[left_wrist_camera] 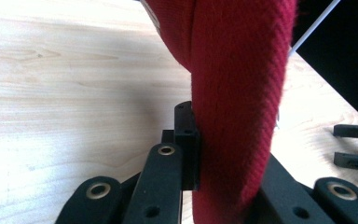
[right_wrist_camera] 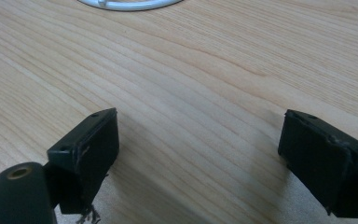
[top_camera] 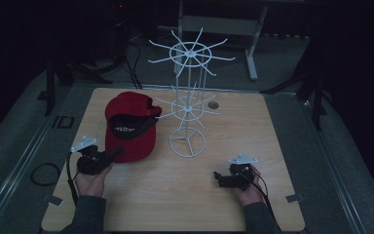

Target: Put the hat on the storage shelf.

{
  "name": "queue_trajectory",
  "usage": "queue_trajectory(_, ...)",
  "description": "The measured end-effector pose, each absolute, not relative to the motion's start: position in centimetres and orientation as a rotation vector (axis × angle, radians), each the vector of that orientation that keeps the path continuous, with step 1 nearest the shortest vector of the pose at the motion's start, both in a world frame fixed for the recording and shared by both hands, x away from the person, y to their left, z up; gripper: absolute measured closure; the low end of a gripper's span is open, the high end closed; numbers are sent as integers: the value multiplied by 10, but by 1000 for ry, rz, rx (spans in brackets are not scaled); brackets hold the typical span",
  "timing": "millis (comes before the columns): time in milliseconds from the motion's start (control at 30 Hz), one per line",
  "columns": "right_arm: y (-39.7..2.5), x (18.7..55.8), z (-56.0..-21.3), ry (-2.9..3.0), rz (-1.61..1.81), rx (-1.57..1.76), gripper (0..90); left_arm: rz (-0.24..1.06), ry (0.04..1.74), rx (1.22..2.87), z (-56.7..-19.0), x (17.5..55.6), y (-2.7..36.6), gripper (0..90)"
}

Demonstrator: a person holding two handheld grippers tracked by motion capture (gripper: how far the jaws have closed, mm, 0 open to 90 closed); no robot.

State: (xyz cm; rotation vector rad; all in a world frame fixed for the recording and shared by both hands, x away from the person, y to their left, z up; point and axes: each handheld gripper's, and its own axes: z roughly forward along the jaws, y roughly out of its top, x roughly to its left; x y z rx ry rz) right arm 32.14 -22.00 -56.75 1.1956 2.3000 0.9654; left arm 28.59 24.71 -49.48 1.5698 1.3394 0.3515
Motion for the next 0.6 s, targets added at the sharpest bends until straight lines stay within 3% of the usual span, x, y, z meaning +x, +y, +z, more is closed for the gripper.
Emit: queue_trajectory(600,-220,321,-568,2300,966,1195,121,409,1306,1541,-477,288,244,854)
